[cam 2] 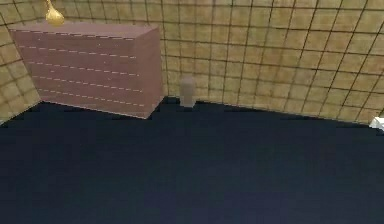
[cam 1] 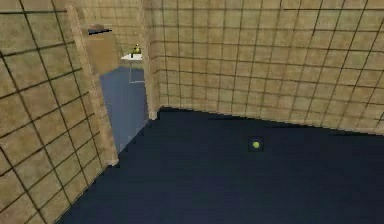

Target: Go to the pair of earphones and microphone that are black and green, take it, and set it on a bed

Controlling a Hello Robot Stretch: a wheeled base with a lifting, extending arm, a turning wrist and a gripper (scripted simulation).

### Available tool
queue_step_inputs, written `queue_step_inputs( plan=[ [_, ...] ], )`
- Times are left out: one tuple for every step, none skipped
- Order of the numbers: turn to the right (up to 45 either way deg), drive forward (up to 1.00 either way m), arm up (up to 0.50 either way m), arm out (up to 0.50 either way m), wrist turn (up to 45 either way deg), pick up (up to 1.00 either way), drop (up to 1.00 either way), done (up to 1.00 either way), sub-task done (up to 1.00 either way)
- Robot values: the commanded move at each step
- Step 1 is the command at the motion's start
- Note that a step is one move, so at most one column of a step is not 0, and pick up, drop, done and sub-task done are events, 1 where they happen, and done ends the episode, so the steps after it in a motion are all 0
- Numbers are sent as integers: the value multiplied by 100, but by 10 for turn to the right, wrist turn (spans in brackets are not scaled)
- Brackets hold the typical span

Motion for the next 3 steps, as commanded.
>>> queue_step_inputs(
  plan=[
    [0, 100, 0, 0, 0, 0, 0, 0, 0],
    [0, 80, 0, 0, 0, 0, 0, 0, 0],
    [-450, 0, 0, 0, 0, 0, 0, 0, 0]
  ],
)
